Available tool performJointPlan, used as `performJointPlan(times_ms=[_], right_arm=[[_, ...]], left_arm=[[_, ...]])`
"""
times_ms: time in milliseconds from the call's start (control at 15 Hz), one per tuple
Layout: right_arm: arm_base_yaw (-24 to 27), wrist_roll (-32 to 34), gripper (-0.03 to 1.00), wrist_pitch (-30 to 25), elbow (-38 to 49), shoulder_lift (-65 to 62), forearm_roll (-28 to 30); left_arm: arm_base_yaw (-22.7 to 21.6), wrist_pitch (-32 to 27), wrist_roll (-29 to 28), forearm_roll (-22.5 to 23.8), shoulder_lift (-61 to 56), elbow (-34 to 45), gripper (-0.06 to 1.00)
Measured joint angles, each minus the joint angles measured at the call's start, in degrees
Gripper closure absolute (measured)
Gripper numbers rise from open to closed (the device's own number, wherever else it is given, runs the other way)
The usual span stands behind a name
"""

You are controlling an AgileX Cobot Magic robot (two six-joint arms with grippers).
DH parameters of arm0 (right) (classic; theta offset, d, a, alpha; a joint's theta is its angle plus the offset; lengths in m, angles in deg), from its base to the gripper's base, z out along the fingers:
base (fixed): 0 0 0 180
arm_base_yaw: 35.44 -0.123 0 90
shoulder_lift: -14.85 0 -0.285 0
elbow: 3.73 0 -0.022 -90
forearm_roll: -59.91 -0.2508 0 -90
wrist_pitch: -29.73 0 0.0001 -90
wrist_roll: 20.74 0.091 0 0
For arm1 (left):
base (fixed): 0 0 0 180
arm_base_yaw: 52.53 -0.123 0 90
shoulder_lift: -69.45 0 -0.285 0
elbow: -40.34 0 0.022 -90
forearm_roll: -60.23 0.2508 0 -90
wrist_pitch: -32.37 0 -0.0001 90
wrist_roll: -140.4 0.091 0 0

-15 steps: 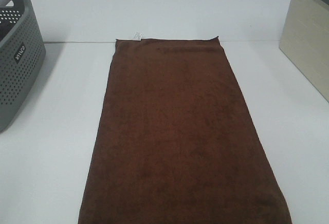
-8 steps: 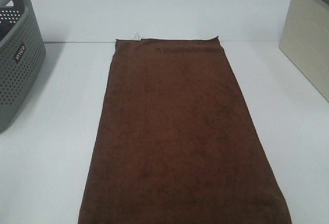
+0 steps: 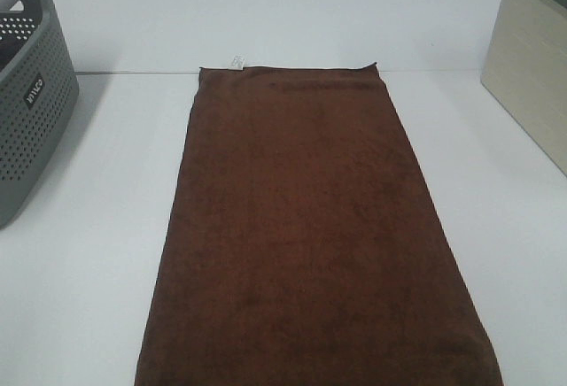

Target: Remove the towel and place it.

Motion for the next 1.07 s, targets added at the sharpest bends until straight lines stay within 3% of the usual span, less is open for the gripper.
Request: performJointPlan(times_ms=[1067], right_arm=[[0.06,0.00,0.20,0.00,0.00,-3.55,0.52]], left_arm=[[0.00,-0.06,0.00,-0.11,0.00,0.00,0.09]])
